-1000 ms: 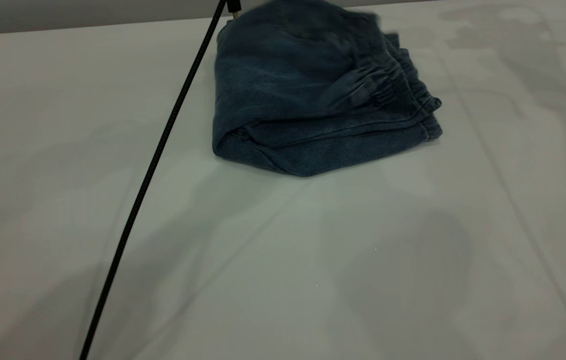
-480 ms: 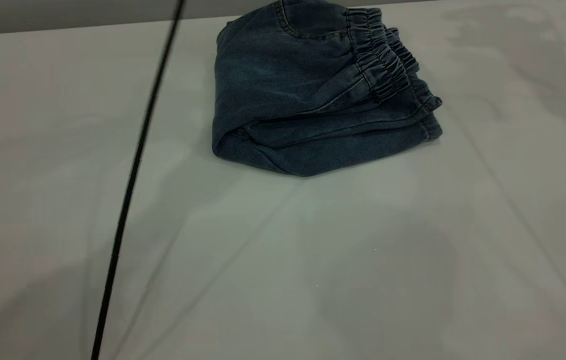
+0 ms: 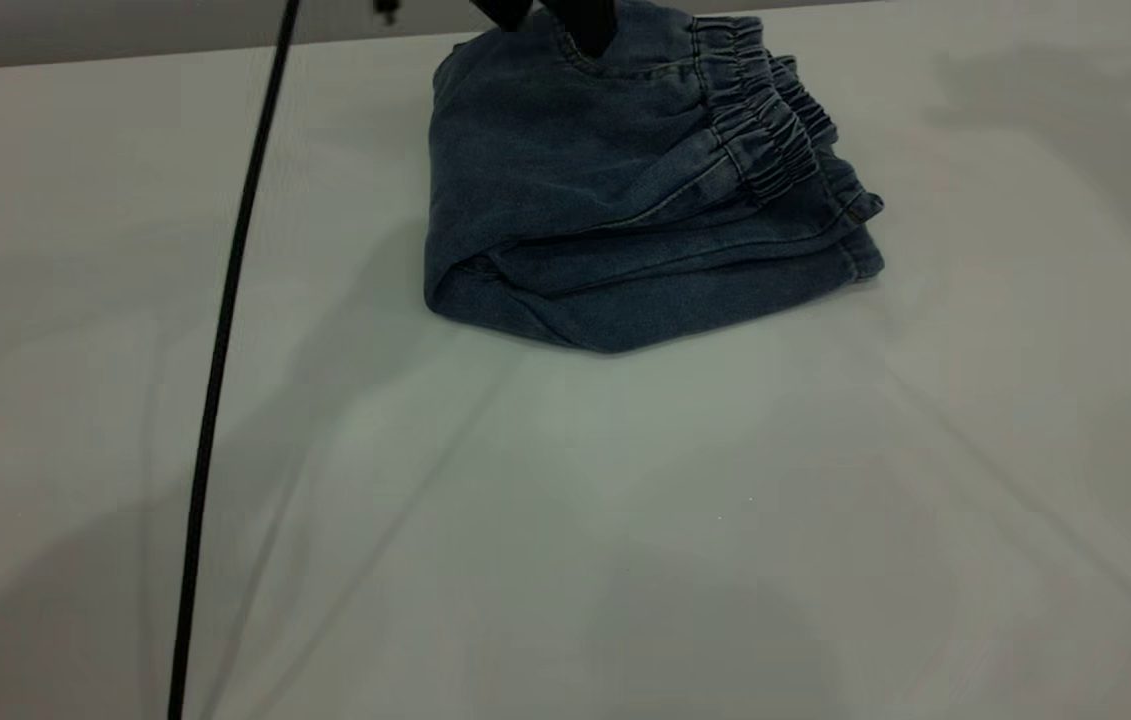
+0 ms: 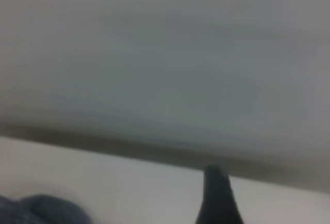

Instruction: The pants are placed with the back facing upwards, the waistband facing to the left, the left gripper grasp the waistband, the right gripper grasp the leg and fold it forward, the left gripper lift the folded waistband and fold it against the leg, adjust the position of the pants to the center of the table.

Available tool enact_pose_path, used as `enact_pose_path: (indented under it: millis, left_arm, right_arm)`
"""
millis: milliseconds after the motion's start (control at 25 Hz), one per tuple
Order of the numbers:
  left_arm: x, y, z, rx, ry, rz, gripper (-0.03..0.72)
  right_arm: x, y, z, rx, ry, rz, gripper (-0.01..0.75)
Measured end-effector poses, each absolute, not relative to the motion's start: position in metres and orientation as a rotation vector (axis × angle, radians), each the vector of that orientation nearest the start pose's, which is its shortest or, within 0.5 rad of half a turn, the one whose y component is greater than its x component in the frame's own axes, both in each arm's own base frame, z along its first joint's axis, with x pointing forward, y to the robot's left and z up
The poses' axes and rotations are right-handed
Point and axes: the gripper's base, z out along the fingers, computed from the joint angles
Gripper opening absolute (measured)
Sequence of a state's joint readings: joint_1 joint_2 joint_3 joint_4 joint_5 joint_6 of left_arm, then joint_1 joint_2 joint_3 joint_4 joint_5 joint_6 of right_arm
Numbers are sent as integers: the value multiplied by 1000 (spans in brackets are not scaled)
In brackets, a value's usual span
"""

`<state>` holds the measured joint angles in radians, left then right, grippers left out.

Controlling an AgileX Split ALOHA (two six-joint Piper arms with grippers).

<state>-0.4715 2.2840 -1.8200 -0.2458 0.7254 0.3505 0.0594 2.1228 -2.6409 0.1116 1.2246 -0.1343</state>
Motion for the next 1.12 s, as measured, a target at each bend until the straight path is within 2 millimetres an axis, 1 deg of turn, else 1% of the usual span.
enact_pose_path:
  millis: [160, 240, 320, 440, 560, 680, 840, 1000, 1120]
  left_arm:
    - [444, -244, 138, 821, 2488, -338, 548]
    - [448, -248, 126, 774, 2484, -369, 548]
    - [449, -252, 115, 758, 2479, -384, 548]
    - [451, -254, 95, 754, 2482, -370, 548]
    - [449, -253, 81, 779, 2520, -360, 548]
    - [445, -252, 75, 812, 2570, -362, 548]
    - [437, -246, 70, 918, 2655, -305, 548]
    - [431, -239, 67, 929, 2754, -266, 548]
    - [425, -237, 66, 921, 2844, -268, 548]
  right_arm:
    - [420, 40, 485, -226, 2095, 174, 404]
    - [410, 43, 496, -232, 2064, 218, 404]
    - [402, 46, 505, -242, 2038, 267, 404]
    - [395, 50, 512, -255, 2016, 323, 404]
    - [390, 51, 517, -261, 2001, 343, 404]
    - [388, 52, 519, -264, 1992, 355, 404]
    - [383, 52, 524, -262, 1980, 360, 404]
    - [376, 52, 531, -259, 1964, 368, 404]
    - [373, 53, 534, -264, 1954, 388, 404]
